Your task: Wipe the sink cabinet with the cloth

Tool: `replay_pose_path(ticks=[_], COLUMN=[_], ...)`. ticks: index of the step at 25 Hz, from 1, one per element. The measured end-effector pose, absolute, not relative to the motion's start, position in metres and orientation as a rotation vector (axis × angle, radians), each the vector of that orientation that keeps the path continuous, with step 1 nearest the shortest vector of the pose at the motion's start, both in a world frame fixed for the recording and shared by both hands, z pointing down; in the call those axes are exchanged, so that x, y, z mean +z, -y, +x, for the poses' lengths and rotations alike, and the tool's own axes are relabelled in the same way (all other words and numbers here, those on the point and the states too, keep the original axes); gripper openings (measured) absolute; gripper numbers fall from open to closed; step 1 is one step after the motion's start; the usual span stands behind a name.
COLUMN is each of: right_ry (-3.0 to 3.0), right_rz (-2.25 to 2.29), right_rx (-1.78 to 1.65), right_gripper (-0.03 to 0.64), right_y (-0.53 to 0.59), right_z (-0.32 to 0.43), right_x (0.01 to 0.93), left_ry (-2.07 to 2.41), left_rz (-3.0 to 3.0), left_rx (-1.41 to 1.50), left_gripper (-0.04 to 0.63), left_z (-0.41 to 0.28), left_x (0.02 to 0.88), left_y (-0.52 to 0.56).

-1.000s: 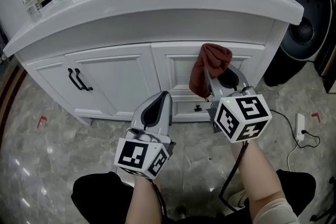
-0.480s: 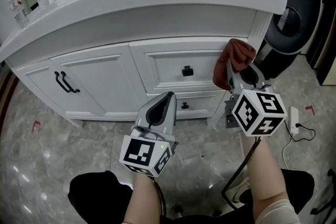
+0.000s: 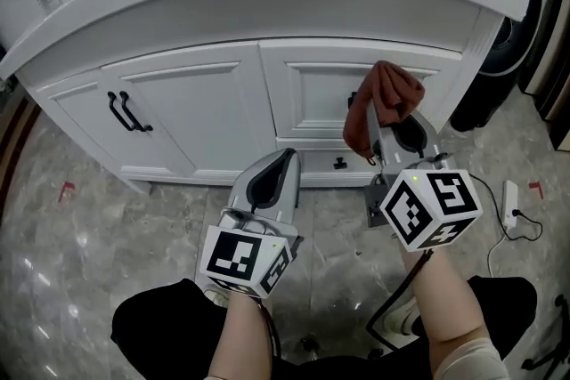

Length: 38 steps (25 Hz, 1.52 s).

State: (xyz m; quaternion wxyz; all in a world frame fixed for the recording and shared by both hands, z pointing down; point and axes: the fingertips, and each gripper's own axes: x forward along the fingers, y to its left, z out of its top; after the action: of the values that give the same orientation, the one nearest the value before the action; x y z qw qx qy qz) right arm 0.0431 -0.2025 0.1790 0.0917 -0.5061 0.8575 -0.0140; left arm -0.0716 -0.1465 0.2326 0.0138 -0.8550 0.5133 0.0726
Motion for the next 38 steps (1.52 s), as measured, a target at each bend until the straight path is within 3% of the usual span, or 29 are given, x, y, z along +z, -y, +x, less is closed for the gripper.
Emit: replay_pose_path(ticks=[5,11,22,38], right_ry=[-2.726,-2.791,-2.658,-2.489], right_rz=[-1.319,-1.279,-1.658,-1.859], right_rx=[-0.072,-0.113,-0.169,-0.127], right_gripper=[0.08,0.08,0.086,0.087], right_y=[0.202,0.216,0.235,0.22], right_z=[-0.051,-0.1,-0.04,0.011], right_x=[0.209,0.226,0.238,0.238], left_ry=[-1.724,-1.776,-1.707,-1.666], left_rz=[-2.623,-2.598,-2.652,-2.717], left_rx=[0.213,0.252,0.244,0.297], left_gripper=[0.0,0.001,0.0,0.0], left_z=[-0.116,-0.138,-0.116,-0.091], left_x=[0.246,0.244,0.255,0.255], left_y=[0.142,0.144,0.155,0.166])
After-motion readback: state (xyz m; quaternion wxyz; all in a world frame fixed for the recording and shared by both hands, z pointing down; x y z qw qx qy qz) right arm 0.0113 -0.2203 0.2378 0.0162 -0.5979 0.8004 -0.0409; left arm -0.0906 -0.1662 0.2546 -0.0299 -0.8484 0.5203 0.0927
